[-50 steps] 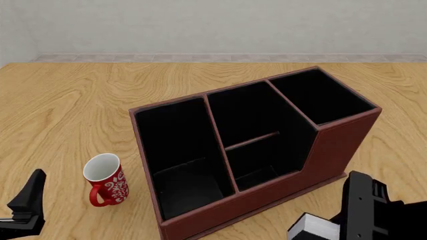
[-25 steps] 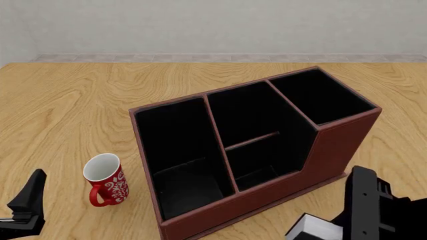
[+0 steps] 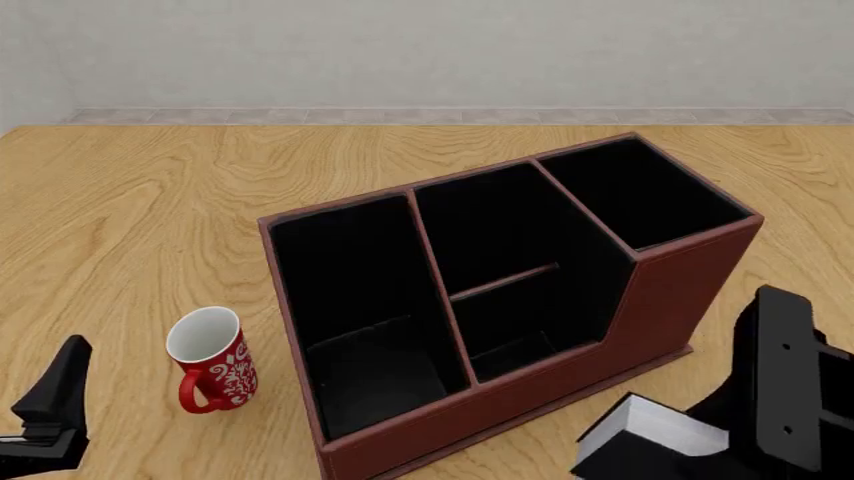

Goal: Pick up the book and place it in the right compartment of the caddy.

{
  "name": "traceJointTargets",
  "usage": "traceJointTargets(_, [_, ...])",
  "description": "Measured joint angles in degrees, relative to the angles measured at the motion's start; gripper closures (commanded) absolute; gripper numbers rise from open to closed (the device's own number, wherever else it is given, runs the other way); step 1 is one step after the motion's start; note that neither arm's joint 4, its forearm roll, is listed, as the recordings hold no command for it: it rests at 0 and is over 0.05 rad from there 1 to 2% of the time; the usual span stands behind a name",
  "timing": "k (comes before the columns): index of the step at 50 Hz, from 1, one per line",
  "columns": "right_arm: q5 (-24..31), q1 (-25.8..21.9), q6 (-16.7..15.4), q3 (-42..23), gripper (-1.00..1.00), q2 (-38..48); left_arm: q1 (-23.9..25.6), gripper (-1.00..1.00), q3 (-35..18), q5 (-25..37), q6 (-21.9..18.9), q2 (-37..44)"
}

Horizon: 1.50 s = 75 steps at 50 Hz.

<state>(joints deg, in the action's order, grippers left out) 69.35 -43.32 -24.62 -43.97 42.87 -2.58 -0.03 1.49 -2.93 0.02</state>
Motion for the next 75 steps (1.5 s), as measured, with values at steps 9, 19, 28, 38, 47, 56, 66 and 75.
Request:
traceJointTargets(9, [0.4, 2.4, -1.9, -1.7, 1.00, -0.5, 0.0, -1.00, 0.0, -0.2, 0.4, 0.0])
traceJointTargets(19, [0.5, 3.3, -3.4, -4.5, 1.00, 0.0, 0.0, -1.00, 0.0, -0.1, 0.3, 0.0])
traceJointTargets(28, [0.5, 4.2, -5.0, -7.1, 1.00, 0.2, 0.1, -1.00, 0.0, -0.4, -0.4, 0.0])
traceJointTargets(38, [0.5, 5.2, -6.5, -9.2, 1.00, 0.0, 0.4, -1.00, 0.0, -1.0, -0.8, 0.0])
traceJointTargets(47, [0.5, 6.4, -7.8, -11.2, 1.00, -0.3, 0.6, -1.00, -0.4, -1.2, -0.9, 0.0])
traceJointTargets(56, [0.5, 7.0, -8.7, -13.5, 1.00, -0.4, 0.7, -1.00, -1.0, -1.1, -1.0, 0.0])
traceJointTargets(66, [0.5, 8.0, -9.6, -16.7, 1.00, 0.1, 0.9, -1.00, -1.5, -1.0, -1.0, 0.0])
traceJointTargets(75, [0.5, 9.1, -10.1, -20.2, 1.00, 0.7, 1.0, -1.00, -1.4, -1.0, -1.1, 0.0])
